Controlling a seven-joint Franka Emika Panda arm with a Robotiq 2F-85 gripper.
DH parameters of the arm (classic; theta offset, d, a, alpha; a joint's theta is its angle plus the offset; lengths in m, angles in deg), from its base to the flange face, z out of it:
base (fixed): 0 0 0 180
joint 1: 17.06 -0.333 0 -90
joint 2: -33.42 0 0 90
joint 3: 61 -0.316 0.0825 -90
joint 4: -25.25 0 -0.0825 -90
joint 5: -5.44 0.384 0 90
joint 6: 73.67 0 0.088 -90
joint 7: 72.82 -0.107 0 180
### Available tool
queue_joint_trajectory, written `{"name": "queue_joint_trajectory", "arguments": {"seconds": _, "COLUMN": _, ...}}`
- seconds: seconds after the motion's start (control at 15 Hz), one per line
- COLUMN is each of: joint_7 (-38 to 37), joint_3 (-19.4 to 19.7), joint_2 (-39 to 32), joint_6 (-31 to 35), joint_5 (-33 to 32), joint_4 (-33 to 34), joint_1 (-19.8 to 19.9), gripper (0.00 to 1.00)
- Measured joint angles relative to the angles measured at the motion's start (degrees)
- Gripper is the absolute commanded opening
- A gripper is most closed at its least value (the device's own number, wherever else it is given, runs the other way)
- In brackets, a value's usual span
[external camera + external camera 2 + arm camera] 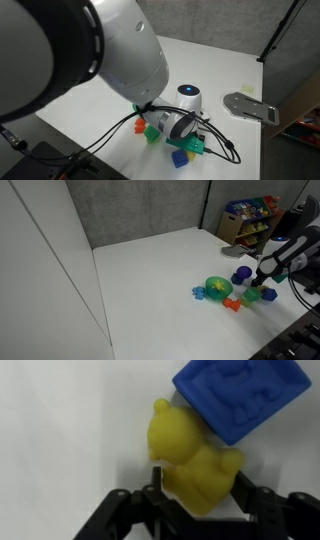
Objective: Put the yellow objects in the bowl
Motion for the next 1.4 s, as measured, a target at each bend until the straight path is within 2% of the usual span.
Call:
{"name": "queue_joint_trajectory", "arguments": {"seconds": 0.07, "joint_7": -0.01, "joint_3": 0.2, "joint_2": 0.01, "joint_6": 0.25, "joint_5": 0.0, "joint_4": 0.0, "joint_1": -0.2, "gripper": 0.35}}
{"name": "queue_joint_trajectory", "arguments": {"seconds": 0.27, "joint_7": -0.27, "joint_3": 0.64, "joint_2": 0.2, "joint_6": 1.4, "joint_5": 0.0, "joint_4": 0.01, "joint_1": -0.82, "gripper": 0.33}}
{"name": "queue_joint_trajectory", "arguments": {"seconds": 0.33, "joint_7": -0.33, "joint_3": 0.64, "joint_2": 0.44, "joint_6": 1.76, "joint_5": 0.0, "joint_4": 0.0, "joint_1": -0.95, "gripper": 0.28}}
{"name": "queue_joint_trajectory", "arguments": {"seconds": 0.47, "joint_7": -0.43, "joint_3": 0.64, "joint_2": 1.55, "joint_6": 2.05, "joint_5": 0.0, "joint_4": -0.21, "joint_1": -1.19, "gripper": 0.26}}
{"name": "queue_joint_trajectory", "arguments": {"seconds": 0.8, "joint_7": -0.44, "joint_3": 0.64, "joint_2": 7.03, "joint_6": 2.06, "joint_5": 0.0, "joint_4": -3.13, "joint_1": -1.9, "gripper": 0.25}}
{"name": "queue_joint_trajectory", "arguments": {"seconds": 1.4, "joint_7": -0.33, "joint_3": 1.12, "joint_2": 19.27, "joint_6": 0.89, "joint_5": -0.35, "joint_4": -14.55, "joint_1": -3.18, "gripper": 0.25}}
